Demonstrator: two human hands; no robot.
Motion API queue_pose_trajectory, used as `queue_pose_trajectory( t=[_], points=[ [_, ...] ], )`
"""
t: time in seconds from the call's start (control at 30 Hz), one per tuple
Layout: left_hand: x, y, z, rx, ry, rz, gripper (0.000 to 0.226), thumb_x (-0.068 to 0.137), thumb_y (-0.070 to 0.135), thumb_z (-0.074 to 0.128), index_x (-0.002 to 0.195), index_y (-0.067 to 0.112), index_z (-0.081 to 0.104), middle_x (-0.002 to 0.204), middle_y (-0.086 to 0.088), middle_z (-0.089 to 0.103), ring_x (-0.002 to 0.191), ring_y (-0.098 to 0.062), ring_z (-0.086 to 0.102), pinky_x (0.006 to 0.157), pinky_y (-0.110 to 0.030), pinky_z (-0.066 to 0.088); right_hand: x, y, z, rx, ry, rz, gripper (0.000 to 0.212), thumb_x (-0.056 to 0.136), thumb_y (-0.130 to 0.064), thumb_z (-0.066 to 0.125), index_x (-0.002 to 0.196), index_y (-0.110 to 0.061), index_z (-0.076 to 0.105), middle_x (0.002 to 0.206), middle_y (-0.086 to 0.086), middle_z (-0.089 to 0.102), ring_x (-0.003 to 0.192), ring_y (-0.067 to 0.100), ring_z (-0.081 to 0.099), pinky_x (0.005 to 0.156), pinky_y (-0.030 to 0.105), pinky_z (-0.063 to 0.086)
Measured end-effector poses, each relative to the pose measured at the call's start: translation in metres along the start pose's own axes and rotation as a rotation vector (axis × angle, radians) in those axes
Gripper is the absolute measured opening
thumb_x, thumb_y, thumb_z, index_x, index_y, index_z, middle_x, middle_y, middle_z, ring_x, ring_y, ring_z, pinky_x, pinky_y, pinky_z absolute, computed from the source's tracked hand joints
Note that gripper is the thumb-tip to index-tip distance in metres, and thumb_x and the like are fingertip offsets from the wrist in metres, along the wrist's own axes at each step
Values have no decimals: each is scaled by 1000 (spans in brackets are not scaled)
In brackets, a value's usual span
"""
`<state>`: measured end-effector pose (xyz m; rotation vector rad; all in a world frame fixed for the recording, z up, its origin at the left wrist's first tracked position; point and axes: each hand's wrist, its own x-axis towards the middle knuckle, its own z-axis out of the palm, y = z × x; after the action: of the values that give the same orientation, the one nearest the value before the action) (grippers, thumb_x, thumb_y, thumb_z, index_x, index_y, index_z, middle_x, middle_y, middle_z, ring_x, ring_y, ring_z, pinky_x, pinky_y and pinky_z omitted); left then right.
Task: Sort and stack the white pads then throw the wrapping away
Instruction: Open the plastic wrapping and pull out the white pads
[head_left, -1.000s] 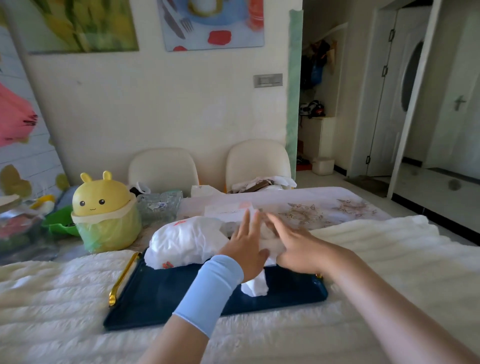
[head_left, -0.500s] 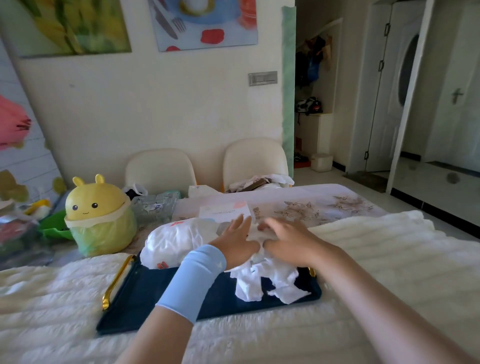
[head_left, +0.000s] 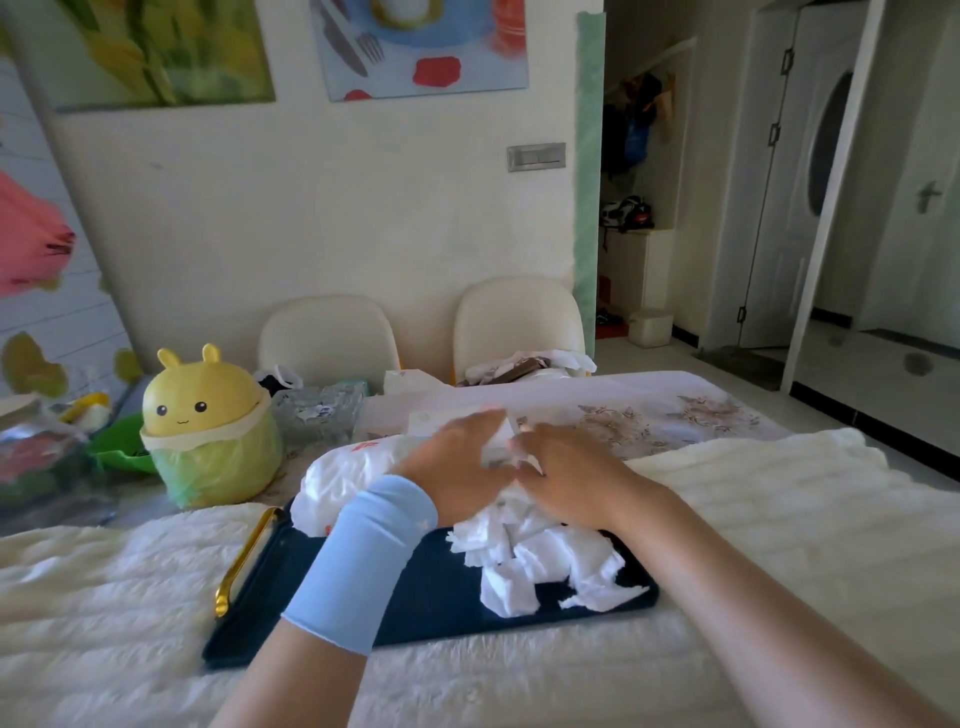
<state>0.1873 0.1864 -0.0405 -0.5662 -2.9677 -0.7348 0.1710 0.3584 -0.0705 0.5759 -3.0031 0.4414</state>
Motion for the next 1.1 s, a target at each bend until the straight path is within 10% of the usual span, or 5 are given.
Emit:
queue_pose_trajectory(
  t=[0.17,0.3,0.77,0.97,1.1],
  points=[
    [-4,-51,-41,67,328,-188,49,100,22,42,149,23,40,151,-3,45,138,-27,40,114,-37,32,29,-41,-3,130,117,-88,49,104,-26,38,152,-24,39,162,-7,31,146,18,34,118,39,30],
    [-5,-98,-38,208,51,-493,57,94,49,35,144,23,41,151,-7,42,137,-32,39,111,-44,35,57,-78,8,152,-3,-170,57,102,-24,36,158,-29,30,167,-7,19,153,15,19,123,41,22],
    [-13,-150,-34,52,214,-454,46,101,9,31,140,25,48,132,-9,61,116,-30,59,99,-38,47,67,-92,48,441,387,-233,24,96,-30,64,117,-25,55,121,-13,48,108,3,50,87,14,37],
    [-23,-137,-37,-1,622,-297,42,87,-8,40,109,25,56,111,1,64,96,-21,52,78,-30,42,69,-99,49,371,410,-285,11,86,-25,77,91,-23,68,97,-13,52,94,4,50,82,24,44],
    [-27,-129,-39,-213,469,-322,29,93,19,47,99,35,70,103,12,70,96,-14,61,83,-29,48,69,-104,51,294,388,-335,21,87,-21,77,107,-19,75,103,-8,60,101,12,54,88,32,47]
  ],
)
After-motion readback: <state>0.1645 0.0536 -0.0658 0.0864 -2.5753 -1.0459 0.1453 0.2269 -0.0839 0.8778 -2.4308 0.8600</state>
